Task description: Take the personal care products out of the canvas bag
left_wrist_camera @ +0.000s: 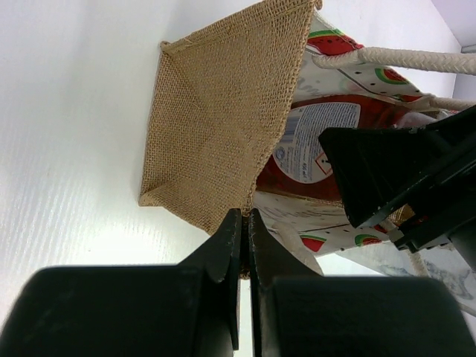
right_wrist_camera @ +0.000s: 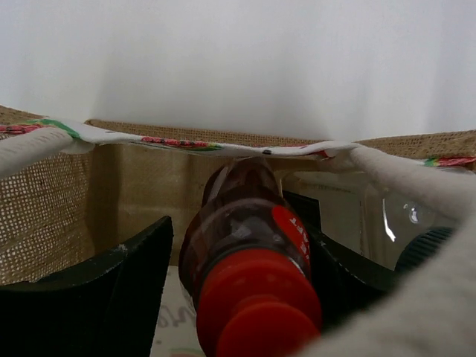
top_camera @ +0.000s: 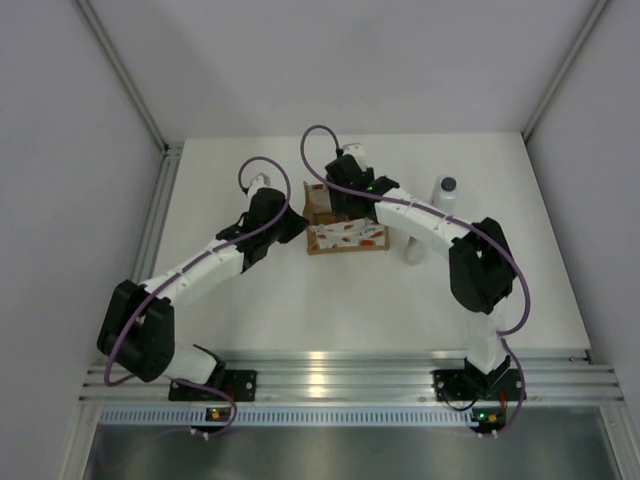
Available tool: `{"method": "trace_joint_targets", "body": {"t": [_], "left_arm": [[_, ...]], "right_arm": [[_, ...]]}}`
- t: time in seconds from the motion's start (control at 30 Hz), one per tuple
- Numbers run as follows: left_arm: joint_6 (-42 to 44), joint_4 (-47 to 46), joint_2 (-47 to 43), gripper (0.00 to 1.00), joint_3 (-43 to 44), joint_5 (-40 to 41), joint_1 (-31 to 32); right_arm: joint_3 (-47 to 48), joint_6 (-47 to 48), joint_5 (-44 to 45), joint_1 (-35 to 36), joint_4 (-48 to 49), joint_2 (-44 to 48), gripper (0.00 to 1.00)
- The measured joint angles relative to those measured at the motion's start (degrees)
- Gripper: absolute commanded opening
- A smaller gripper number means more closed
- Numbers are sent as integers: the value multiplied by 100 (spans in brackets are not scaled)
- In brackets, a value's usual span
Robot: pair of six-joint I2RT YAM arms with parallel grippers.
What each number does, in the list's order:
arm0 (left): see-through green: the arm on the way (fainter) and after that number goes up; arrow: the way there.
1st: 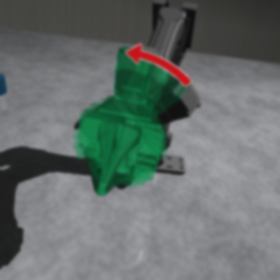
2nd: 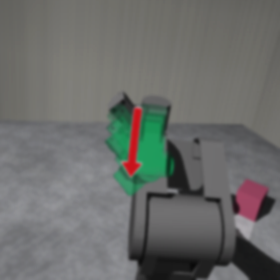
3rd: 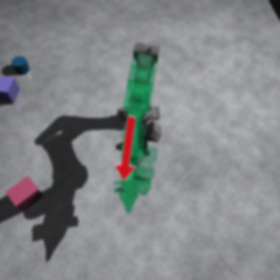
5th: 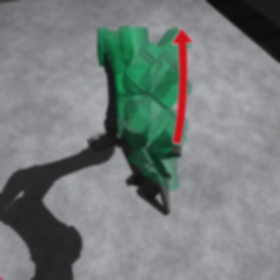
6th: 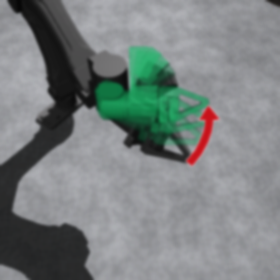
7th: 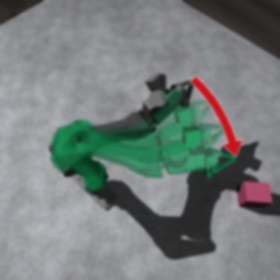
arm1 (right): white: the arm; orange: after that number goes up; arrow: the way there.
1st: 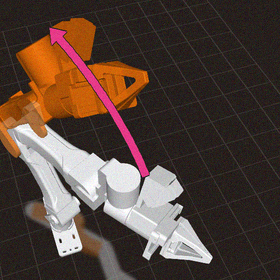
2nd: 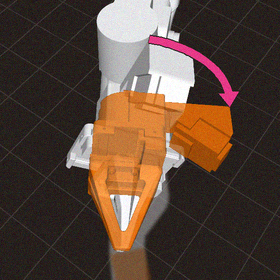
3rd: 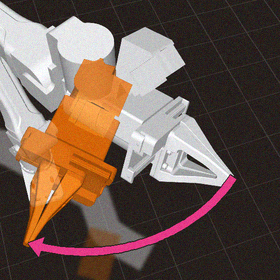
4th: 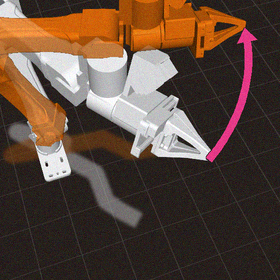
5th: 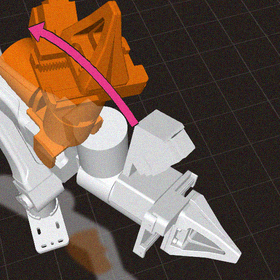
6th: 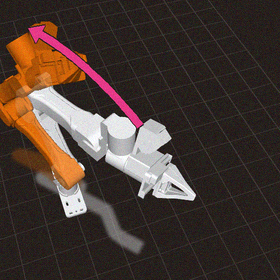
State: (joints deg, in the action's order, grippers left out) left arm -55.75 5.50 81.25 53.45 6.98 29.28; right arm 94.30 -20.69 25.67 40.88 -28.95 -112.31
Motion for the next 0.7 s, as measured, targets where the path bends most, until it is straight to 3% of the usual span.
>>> {"method": "trace_joint_targets", "body": {"t": [0.13,0.17,0.3,0.37,0.7], "left_arm": [[11,0,0,0,0,15,0],[17,0,0,0,0,15,0],[22,0,0,0,0,15,0],[22,0,0,0,0,17,0],[24,9,-2,0,0,48,-2]], "right_arm": [[2,-24,61,4,2,-48,37],[0,-37,57,11,20,-48,27],[-59,-37,59,24,103,-20,14],[-184,7,50,35,199,57,3],[-815,420,-295,210,428,686,0]]}}
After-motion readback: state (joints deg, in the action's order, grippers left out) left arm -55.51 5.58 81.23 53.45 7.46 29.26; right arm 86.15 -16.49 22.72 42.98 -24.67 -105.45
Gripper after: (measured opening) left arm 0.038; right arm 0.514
